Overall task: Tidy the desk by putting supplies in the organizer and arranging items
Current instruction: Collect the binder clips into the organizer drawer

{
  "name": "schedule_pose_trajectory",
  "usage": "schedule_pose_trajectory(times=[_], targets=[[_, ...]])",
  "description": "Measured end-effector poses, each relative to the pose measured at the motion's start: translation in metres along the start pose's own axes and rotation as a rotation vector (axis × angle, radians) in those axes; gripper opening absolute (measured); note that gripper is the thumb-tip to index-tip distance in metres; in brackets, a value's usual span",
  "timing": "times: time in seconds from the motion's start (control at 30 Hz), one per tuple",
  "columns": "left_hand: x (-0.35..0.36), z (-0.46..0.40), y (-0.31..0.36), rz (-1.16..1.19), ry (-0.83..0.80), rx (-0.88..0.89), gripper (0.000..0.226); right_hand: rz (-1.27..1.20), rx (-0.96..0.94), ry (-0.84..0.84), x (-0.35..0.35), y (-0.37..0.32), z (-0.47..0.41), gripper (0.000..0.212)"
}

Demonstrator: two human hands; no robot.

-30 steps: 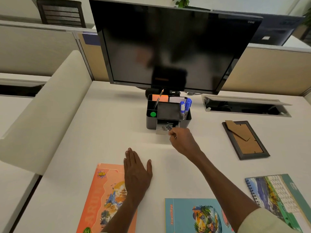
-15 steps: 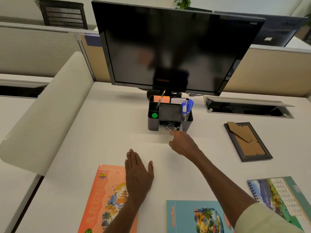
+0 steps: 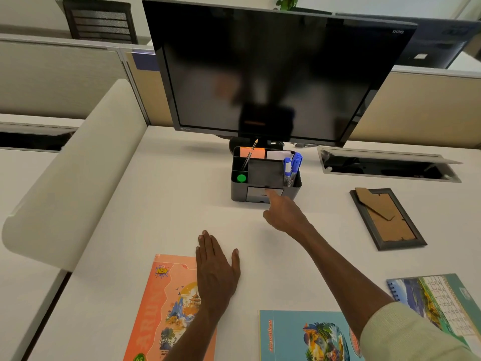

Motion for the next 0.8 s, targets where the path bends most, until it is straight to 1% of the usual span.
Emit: schedule_pose_trajectory(times=[0.53, 0.6, 0.73, 0.8], targets=[[0.000, 0.000, 0.000, -0.001, -0.004, -0.004, 0.076, 0.001, -0.003, -0.044, 0.007, 0.002, 0.000, 0.071], [0.000, 0.000, 0.000, -0.002, -0.001, -0.004, 0.076, 0.013, -0.004, -0.050, 0.010, 0.004, -0.001, 0.068], [0.001, 0.000, -0.001, -0.003, -0.002, -0.002, 0.076, 0.029, -0.015, -0.059, 0.014, 0.009, -0.001, 0.055], [0.001, 0.001, -0.001, 0.001, -0.005, -0.001, 0.076, 0.043, -0.015, -0.074, 0.018, 0.011, -0.001, 0.053]])
Point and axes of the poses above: each hand's wrist, its own z-axis away from the middle knuckle, its own x-axis out of the palm, y = z × x, the point moved 3 cm from there along -z, towards the middle knuckle, and after that the axes turned 13 degrees about y, right-handed, at the moved point
